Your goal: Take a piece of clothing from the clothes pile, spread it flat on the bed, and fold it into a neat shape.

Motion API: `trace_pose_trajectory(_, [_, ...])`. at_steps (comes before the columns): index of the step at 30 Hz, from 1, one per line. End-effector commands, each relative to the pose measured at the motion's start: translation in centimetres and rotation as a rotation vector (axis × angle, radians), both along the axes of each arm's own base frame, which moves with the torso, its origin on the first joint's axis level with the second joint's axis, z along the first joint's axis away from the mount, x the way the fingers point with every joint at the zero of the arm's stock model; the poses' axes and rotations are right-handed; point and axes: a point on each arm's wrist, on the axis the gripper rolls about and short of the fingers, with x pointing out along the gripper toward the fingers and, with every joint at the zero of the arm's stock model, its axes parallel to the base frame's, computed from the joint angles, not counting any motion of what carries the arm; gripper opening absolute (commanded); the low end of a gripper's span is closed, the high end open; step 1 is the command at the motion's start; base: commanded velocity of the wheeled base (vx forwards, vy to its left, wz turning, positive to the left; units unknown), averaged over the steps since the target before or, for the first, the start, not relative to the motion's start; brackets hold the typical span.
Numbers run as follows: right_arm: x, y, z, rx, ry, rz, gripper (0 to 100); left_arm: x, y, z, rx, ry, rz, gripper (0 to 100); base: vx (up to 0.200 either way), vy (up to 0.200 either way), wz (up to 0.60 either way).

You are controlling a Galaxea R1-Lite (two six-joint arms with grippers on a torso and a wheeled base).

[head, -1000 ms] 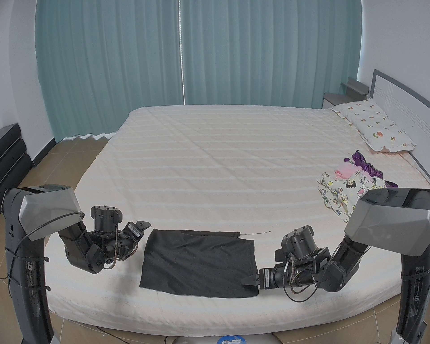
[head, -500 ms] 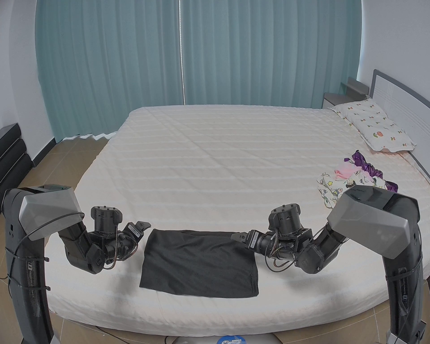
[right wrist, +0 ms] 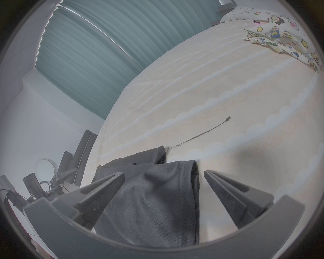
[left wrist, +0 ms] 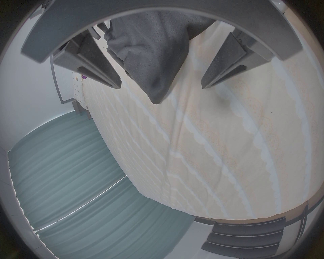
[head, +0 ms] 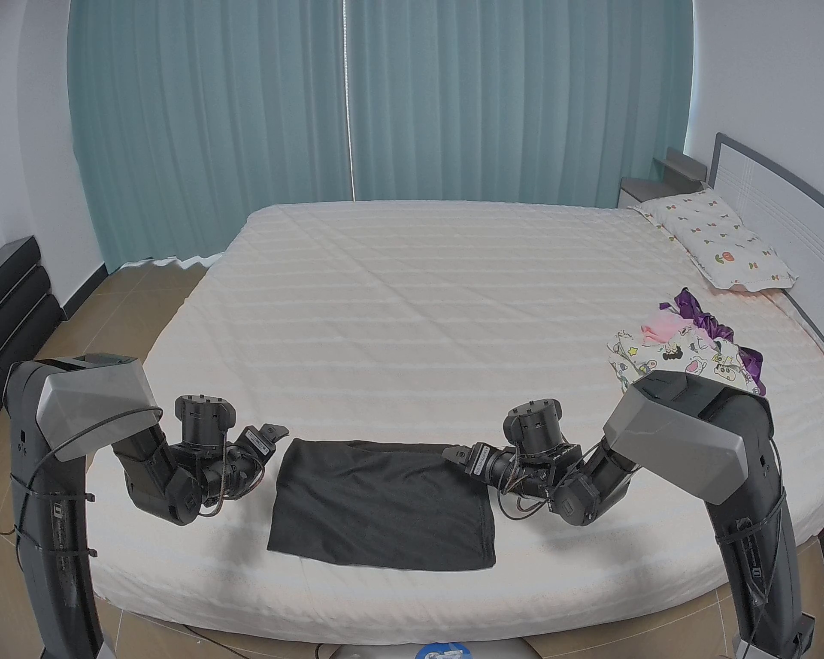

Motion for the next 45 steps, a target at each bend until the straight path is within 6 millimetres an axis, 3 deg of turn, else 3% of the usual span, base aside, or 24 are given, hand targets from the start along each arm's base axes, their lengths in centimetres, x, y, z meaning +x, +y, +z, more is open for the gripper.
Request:
trace_pose_trajectory(1, [0.0, 0.0, -0.4, -0.003, 0.005, -0.001, 100, 0.0, 0.0, -0.1, 0.001, 0.000, 0.000, 100, 0.000, 0.000, 0.00])
trace_pose_trajectory(6, [0.2, 0.1, -0.4, 0.003, 0.002, -0.003, 100, 0.0, 0.0, -0.1, 0.001, 0.001, 0.000, 100, 0.000, 0.000, 0.00])
trace_pose_trajectory(7, [0.2, 0.1, -0.4, 0.004, 0.002, -0.004, 0, 0.0, 0.0, -0.1, 0.001, 0.001, 0.000, 100, 0.000, 0.000, 0.00])
trace_pose_trajectory(15, [0.6, 0.3, -0.3, 0.031, 0.001, -0.030, 0, 0.0, 0.0, -0.1, 0.001, 0.001, 0.000, 100, 0.000, 0.000, 0.00])
trace_pose_trajectory(25, [2.2, -0.8, 0.3, 0.021, -0.053, -0.183, 0, 0.0, 0.0, -0.1, 0.004, 0.002, -0.002, 100, 0.000, 0.000, 0.00])
trace_pose_trajectory(37, [1.9, -1.0, 0.6, 0.016, -0.037, -0.192, 0, 0.0, 0.0, -0.1, 0.004, 0.004, -0.002, 100, 0.000, 0.000, 0.00])
trace_pose_trajectory(38, [1.9, -1.0, 0.6, 0.014, -0.037, -0.191, 100, 0.0, 0.0, -0.1, 0.004, 0.004, -0.002, 100, 0.000, 0.000, 0.00])
trace_pose_trajectory(45, [1.7, -1.2, 0.6, 0.010, -0.030, -0.192, 100, 0.0, 0.0, 0.0, 0.000, 0.001, -0.002, 100, 0.000, 0.000, 0.00])
